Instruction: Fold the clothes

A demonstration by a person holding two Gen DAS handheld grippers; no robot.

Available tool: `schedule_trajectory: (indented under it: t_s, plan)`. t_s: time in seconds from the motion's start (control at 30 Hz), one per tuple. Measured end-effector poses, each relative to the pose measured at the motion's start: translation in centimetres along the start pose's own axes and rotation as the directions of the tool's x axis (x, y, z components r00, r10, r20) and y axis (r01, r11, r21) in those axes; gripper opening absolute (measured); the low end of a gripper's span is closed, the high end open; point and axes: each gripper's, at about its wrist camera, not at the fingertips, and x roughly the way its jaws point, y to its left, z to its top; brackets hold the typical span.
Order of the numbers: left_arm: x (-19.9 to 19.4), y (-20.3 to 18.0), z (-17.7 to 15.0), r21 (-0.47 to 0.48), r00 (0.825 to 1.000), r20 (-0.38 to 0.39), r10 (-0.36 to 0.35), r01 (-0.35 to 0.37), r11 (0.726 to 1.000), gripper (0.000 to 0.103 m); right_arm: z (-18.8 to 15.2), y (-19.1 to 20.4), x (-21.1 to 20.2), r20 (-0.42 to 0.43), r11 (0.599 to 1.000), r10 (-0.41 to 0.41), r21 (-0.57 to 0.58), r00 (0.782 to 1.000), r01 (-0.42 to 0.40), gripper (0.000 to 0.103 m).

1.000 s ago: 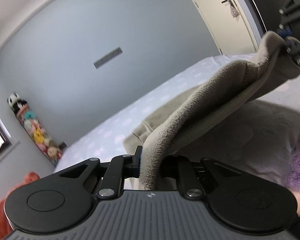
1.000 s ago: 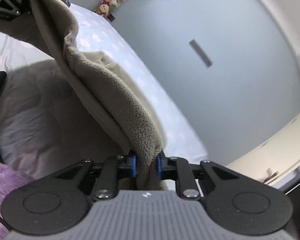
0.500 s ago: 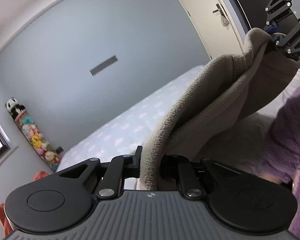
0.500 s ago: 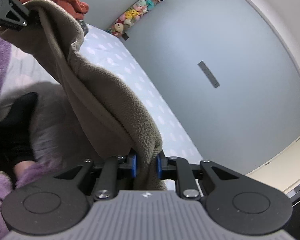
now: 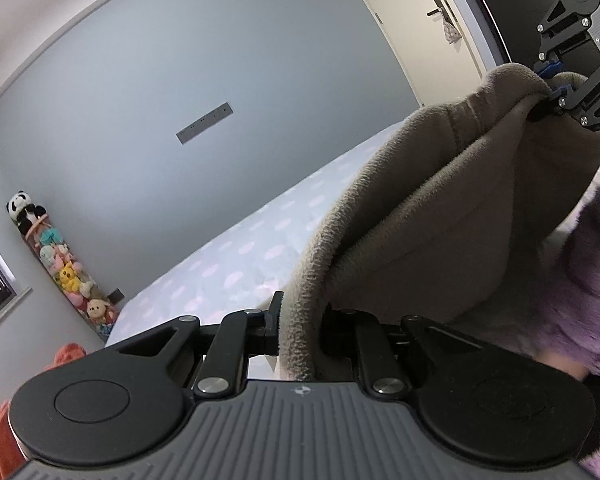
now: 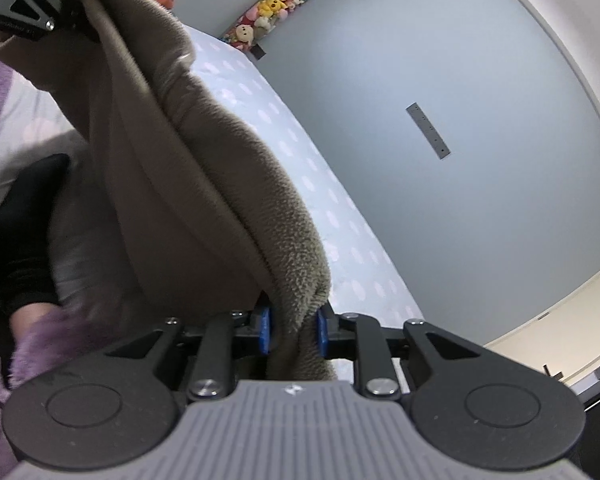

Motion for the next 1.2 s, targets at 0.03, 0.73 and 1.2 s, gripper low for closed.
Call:
schedule_trajectory:
  t_s: [0.03, 0.73, 1.2]
  plan:
    - [0.3, 0.3, 0.2, 0.004, 1.000, 0.001, 0.003, -0.003, 1.000, 0.013, 0.1, -0.3, 0.5, 0.002, 1.000, -0.004, -0.003, 1.000, 0.004, 0.025]
    - [7.8, 3.1, 2.1, -0.039, 0.999, -0.030, 0.031, -0.033, 0.999, 0.013, 2.9, -5.8, 11.3, 0.023, 0.999, -0.040, 0.027, 0.999, 0.040, 0.029]
    - [18.7, 5.5, 2.7, 0.035, 0.990, -0.126, -0.061, 0.066, 0.997, 0.013, 3.9, -9.5, 22.0, -0.006, 0.997, -0.019, 0.078, 1.000, 0.020, 0.026]
